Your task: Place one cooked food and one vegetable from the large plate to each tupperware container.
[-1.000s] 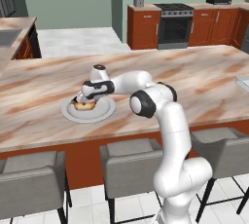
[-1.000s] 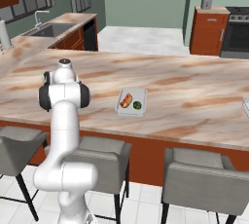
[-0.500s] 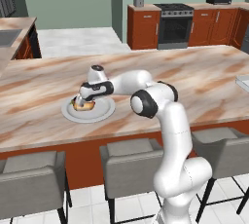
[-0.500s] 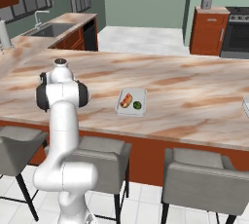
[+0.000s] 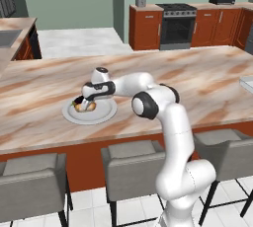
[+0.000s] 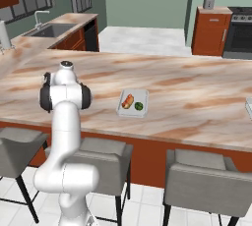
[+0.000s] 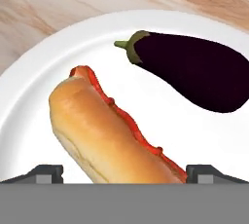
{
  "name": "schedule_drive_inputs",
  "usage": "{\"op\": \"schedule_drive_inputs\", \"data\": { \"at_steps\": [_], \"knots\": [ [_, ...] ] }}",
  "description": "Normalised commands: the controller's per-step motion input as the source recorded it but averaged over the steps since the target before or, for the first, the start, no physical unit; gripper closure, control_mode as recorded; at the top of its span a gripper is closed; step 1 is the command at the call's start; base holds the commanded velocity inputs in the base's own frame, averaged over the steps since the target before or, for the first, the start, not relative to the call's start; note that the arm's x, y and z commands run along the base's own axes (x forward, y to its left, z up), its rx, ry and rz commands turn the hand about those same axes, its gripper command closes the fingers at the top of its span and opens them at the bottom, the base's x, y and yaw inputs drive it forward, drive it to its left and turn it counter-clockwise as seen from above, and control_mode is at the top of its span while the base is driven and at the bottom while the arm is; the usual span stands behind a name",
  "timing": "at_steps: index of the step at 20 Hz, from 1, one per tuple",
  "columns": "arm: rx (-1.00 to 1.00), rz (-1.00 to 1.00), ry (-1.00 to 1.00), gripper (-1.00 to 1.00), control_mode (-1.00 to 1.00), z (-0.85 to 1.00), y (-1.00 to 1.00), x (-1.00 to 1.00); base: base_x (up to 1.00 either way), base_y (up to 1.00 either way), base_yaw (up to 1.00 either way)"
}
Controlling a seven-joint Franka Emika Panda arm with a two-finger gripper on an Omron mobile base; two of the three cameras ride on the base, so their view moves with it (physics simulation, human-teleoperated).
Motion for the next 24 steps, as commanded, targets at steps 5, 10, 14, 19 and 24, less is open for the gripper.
{"op": "schedule_drive_inputs", "data": {
  "at_steps": [5, 10, 14, 19, 24],
  "knots": [
    [-0.07, 0.2, 0.0, -1.0, -1.0, -0.21, 0.3, 0.08, 0.0, 0.0, 0.0],
    [-0.1, 0.2, 0.15, -1.0, -1.0, -0.5, 0.26, -0.12, 0.0, 0.0, 0.0],
    [-0.12, 0.21, 0.23, -1.0, -1.0, -0.44, 0.0, -0.36, 0.0, 0.0, 0.0],
    [-0.02, 0.07, 0.0, 1.0, -1.0, 0.02, -0.05, -0.5, 0.0, 0.0, 0.0],
    [0.0, -0.01, -0.04, 1.0, -1.0, 0.0, -0.56, -0.93, 0.0, 0.0, 0.0]
  ]
}}
